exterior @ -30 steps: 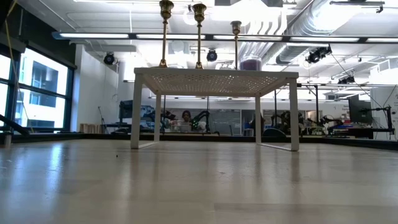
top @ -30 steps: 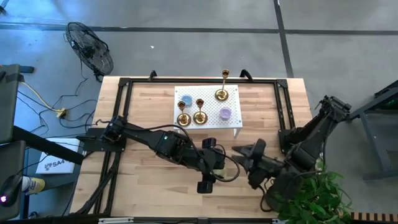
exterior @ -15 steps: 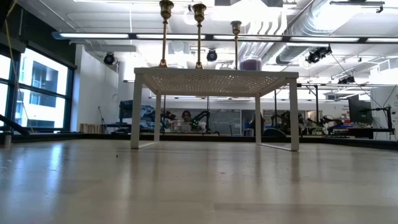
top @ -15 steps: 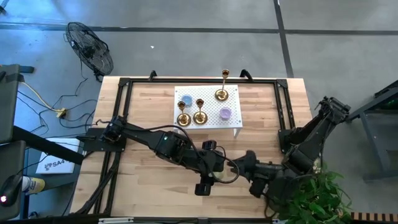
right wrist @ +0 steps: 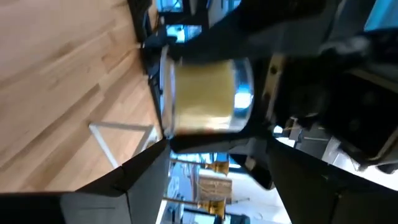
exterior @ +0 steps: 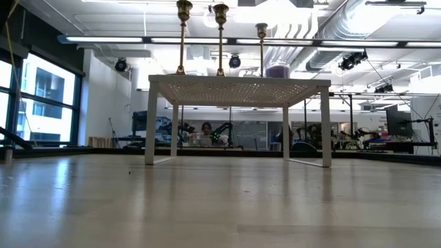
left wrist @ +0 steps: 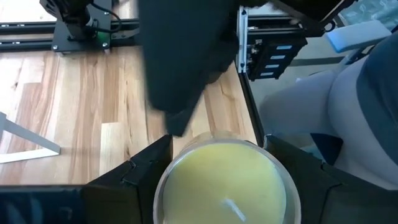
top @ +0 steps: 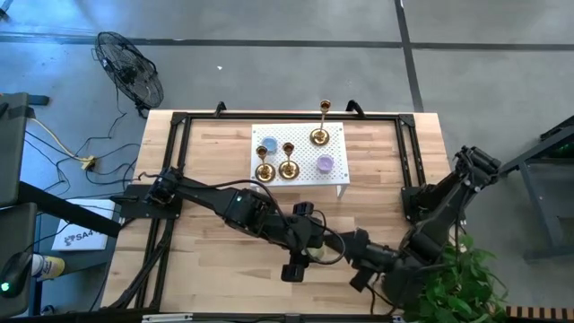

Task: Pick & Place candle stick holders
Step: Put the yellow scented candle on the shelf

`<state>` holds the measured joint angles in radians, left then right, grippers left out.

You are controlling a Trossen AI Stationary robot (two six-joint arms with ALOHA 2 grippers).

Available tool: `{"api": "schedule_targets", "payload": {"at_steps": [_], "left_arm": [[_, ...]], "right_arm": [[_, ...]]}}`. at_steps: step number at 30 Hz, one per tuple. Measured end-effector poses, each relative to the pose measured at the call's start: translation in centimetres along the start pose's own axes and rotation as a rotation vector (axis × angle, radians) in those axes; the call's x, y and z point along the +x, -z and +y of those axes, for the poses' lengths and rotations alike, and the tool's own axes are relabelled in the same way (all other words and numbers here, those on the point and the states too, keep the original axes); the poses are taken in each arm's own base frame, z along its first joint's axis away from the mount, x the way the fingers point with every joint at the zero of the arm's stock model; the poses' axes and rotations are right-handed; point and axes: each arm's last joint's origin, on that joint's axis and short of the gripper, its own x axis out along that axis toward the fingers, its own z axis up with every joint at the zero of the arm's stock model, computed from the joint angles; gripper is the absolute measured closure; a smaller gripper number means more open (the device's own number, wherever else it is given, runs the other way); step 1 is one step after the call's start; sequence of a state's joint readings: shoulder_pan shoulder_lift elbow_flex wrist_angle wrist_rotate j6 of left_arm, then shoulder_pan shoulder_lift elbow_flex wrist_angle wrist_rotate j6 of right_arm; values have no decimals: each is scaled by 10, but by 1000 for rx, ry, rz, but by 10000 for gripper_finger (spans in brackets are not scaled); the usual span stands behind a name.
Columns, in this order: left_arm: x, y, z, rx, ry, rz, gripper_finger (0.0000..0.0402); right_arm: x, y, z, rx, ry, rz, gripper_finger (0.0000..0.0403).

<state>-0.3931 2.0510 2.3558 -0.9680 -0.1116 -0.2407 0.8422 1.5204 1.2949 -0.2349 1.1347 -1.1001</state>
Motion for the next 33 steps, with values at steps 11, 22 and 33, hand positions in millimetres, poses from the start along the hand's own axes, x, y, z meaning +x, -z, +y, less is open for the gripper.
{"api": "schedule_targets", "payload": {"at_steps": [11,22,33], "left_arm": [[1,0,0,0,0,1,180],[12,4,-1,3,21,25,180],[12,2,-2,30,31,6,180]], "right_arm": [[-5,-6,0,-6,-27,-102,142],[-4,-7,1,-3,-58,-160,142],[5,-3,-1,69,-81,-162,142]]}}
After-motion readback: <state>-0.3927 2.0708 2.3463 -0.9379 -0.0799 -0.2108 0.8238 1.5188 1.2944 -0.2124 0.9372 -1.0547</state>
